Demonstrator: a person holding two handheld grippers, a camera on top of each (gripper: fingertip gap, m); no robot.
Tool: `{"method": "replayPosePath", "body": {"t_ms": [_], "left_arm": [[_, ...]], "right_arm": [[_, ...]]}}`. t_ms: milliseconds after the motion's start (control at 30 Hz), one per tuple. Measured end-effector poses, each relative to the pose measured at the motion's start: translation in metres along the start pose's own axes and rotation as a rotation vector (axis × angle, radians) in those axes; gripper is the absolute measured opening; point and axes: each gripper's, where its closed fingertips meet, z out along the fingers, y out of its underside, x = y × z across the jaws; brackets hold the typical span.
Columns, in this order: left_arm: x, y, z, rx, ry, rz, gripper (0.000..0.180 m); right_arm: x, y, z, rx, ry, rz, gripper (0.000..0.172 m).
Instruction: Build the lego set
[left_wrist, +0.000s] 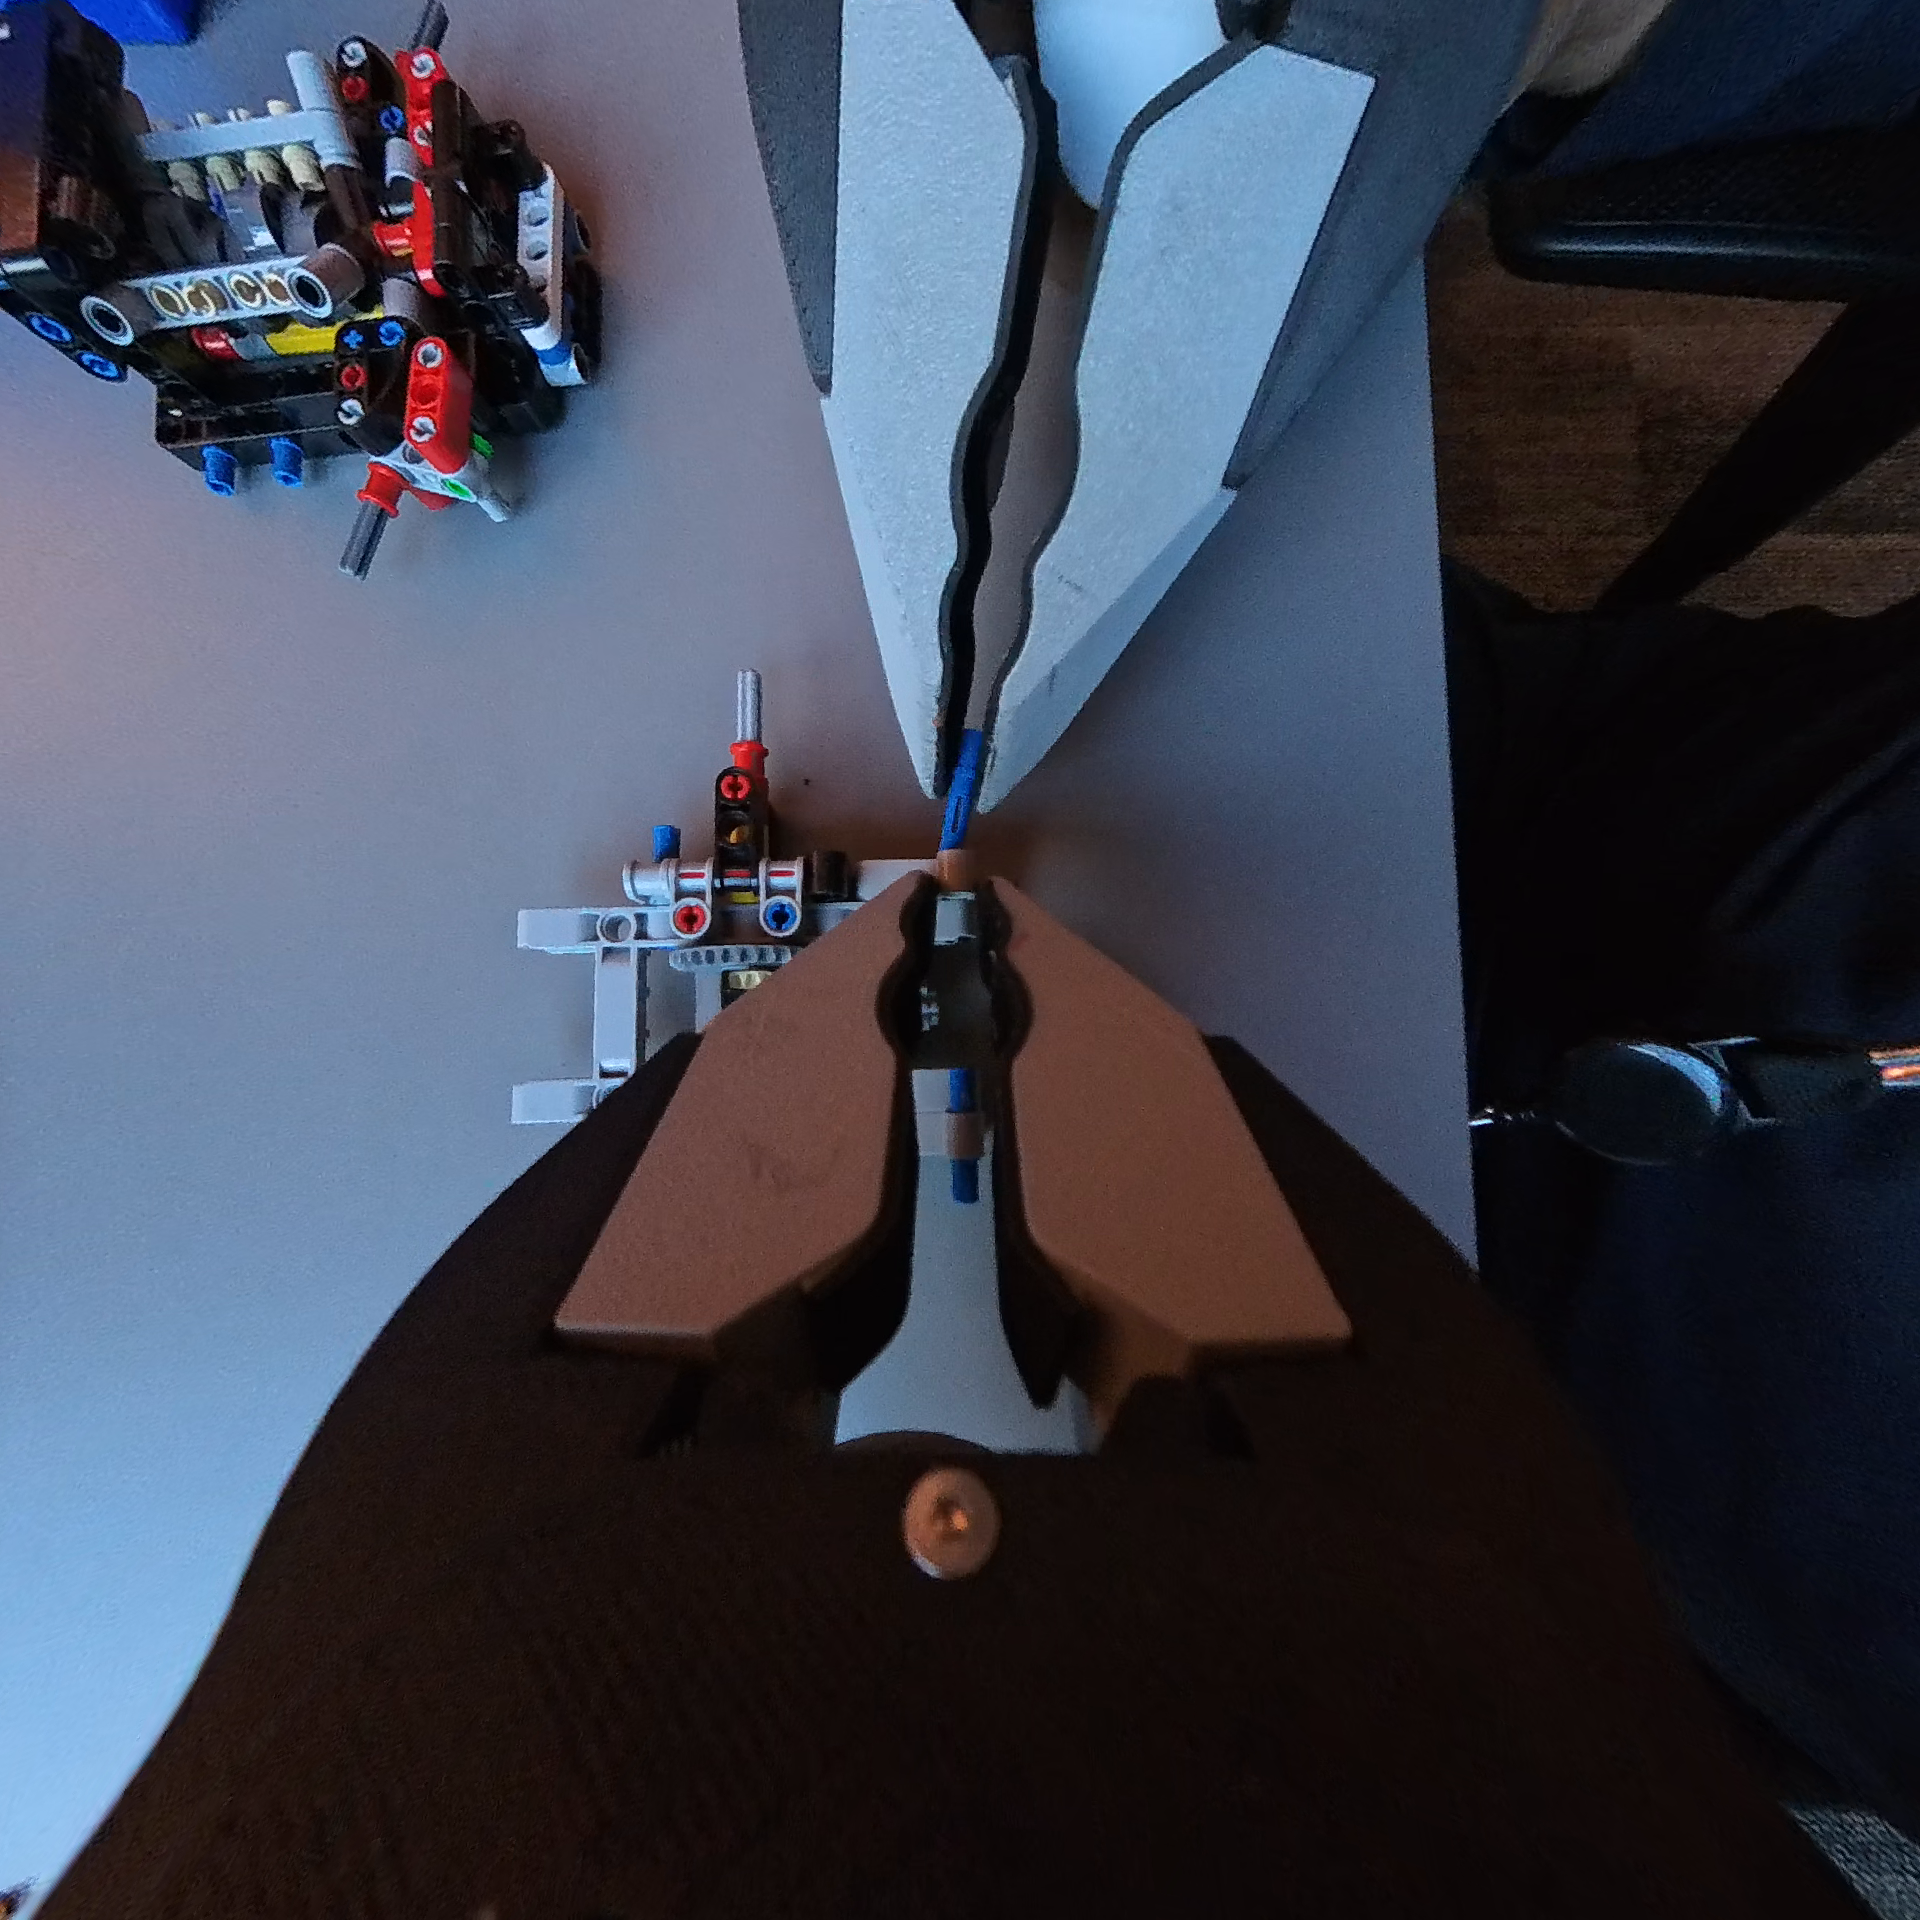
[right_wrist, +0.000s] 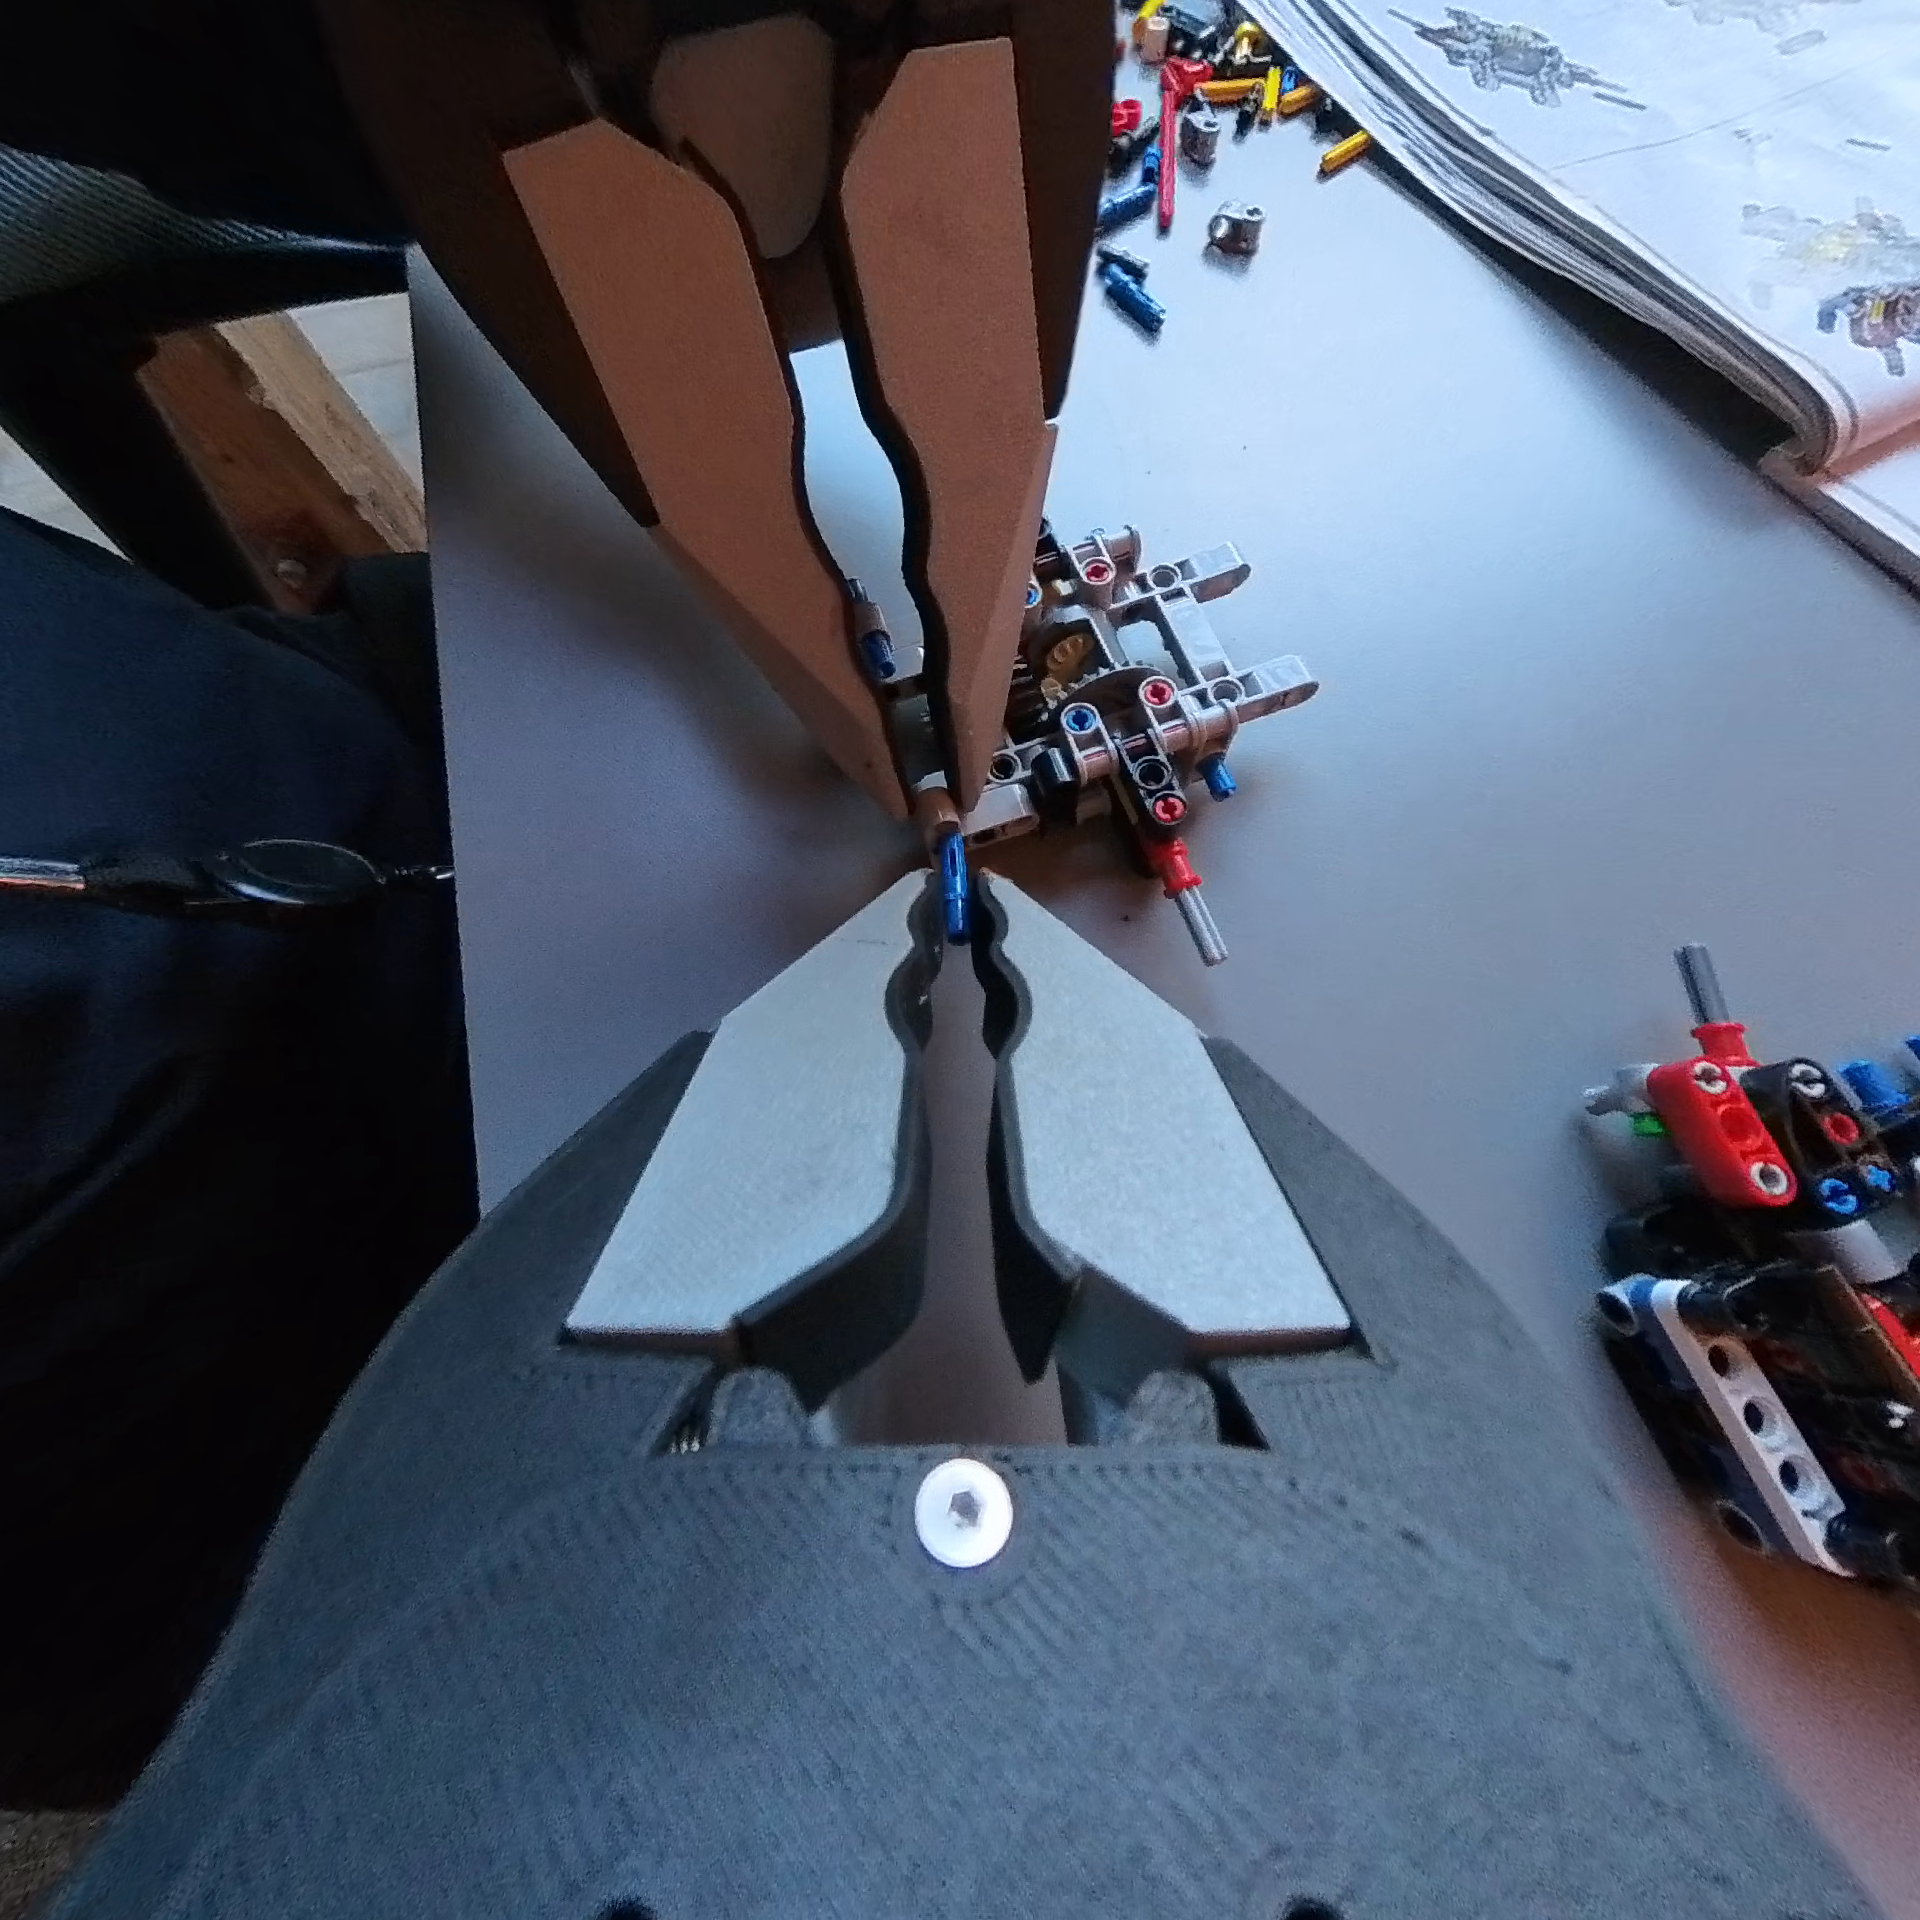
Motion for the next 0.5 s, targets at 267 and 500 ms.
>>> {"method": "replayPosePath", "body": {"t_ms": [267, 500], "left_arm": [[0.0005, -0.0007, 0.0005, 0.007, -0.001, -0.004, 0.005], [0.0017, 0.0007, -0.0006, 0.020, 0.000, 0.005, 0.005]], "right_arm": [[-0.0018, -0.0008, 0.0002, 0.002, -0.032, 0.020, 0.002], [0.0003, -0.0021, 0.0016, 0.004, -0.046, 0.073, 0.002]]}}
